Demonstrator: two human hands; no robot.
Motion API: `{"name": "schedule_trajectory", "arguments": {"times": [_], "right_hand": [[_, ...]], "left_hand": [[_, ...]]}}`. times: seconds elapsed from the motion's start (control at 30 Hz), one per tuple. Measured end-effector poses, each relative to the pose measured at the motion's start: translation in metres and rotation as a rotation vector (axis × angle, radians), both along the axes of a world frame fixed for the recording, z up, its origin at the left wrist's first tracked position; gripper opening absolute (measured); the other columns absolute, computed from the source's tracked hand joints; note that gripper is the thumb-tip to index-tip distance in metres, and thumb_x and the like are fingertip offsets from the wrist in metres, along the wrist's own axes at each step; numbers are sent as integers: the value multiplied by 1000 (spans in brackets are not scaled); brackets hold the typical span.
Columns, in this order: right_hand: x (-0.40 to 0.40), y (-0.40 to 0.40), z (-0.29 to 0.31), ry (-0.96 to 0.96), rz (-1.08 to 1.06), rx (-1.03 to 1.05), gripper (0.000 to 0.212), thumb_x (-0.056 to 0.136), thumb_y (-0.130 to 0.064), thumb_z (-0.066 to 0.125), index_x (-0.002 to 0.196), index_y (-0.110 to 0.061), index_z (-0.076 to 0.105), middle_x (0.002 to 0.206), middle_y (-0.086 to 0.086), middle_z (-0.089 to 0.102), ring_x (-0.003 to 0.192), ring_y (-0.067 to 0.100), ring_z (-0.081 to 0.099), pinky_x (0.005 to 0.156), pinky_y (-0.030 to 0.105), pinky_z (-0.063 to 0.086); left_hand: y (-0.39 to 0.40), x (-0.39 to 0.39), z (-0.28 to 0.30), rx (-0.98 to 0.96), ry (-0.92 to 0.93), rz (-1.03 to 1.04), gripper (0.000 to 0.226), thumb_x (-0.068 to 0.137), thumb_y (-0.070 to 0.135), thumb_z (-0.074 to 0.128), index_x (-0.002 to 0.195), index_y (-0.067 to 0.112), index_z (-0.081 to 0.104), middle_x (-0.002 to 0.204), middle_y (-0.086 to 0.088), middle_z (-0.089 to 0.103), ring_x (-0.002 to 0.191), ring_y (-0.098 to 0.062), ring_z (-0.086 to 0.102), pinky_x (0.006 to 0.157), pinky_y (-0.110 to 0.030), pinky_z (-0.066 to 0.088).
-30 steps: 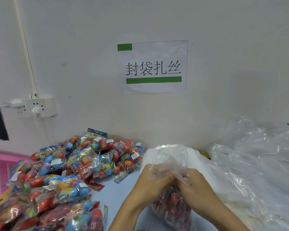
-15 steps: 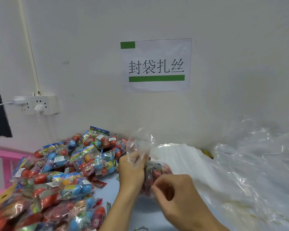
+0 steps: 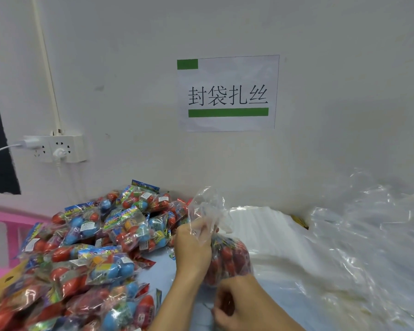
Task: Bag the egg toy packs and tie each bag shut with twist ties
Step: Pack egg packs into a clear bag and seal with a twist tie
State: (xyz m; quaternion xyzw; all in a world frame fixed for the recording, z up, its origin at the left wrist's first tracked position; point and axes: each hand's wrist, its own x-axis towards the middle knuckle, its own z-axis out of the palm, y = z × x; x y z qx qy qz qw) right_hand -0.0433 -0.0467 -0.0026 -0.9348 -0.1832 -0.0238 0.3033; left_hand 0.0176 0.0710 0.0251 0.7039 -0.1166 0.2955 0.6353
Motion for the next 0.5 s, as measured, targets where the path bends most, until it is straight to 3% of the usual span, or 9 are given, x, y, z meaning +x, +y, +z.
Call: {"name": "schedule_trajectory", "arguments": {"times": [0.07, 0.13, 0.23, 0.33, 0.43, 0.5], "right_hand": [[0, -10, 15, 50, -8, 191, 16, 82, -19, 68, 67, -22, 66, 66, -5, 71, 66, 6, 71, 62, 15, 51], [-1, -23, 27, 47, -78, 341, 18, 81, -10, 70, 65, -15, 69, 56, 0, 70, 52, 12, 70, 47, 15, 46], [6, -43, 36, -76, -281, 513, 19, 82, -11, 75, 64, -13, 72, 55, 3, 71, 48, 16, 67, 46, 20, 44], [11, -59, 39, -88, -407, 574, 18, 86, -15, 74, 68, -15, 73, 60, -1, 73, 53, 12, 69, 52, 21, 44], [15, -68, 38, -80, -450, 528, 18, 84, -15, 74, 66, -17, 74, 59, -6, 71, 51, 3, 65, 47, 10, 40], [15, -69, 38, -93, -446, 445, 27, 81, -10, 70, 56, -21, 71, 52, -12, 66, 50, 3, 60, 44, 8, 37]], "left_hand": [[1, 1, -1, -3, -5, -5, 28, 95, 19, 64, 71, 34, 69, 39, 20, 45, 41, 4, 39, 46, -8, 32], [2, 2, -1, 14, 28, 4, 35, 94, 22, 65, 60, 27, 70, 40, 16, 42, 43, -1, 35, 46, -13, 29], [-1, 3, -5, 24, 77, -17, 41, 92, 22, 67, 54, 9, 60, 45, 9, 45, 47, -6, 37, 50, -21, 31], [-8, 0, -3, 63, 103, -153, 41, 92, 21, 68, 51, 18, 64, 45, 9, 51, 44, -1, 43, 51, -16, 36], [-17, -7, -1, 99, 158, -387, 23, 82, 35, 70, 71, 15, 75, 66, -12, 67, 63, -12, 59, 66, -26, 47], [-22, -11, -2, 150, 155, -437, 19, 80, 29, 66, 82, 16, 78, 86, -12, 73, 77, -15, 65, 77, -29, 52]]}}
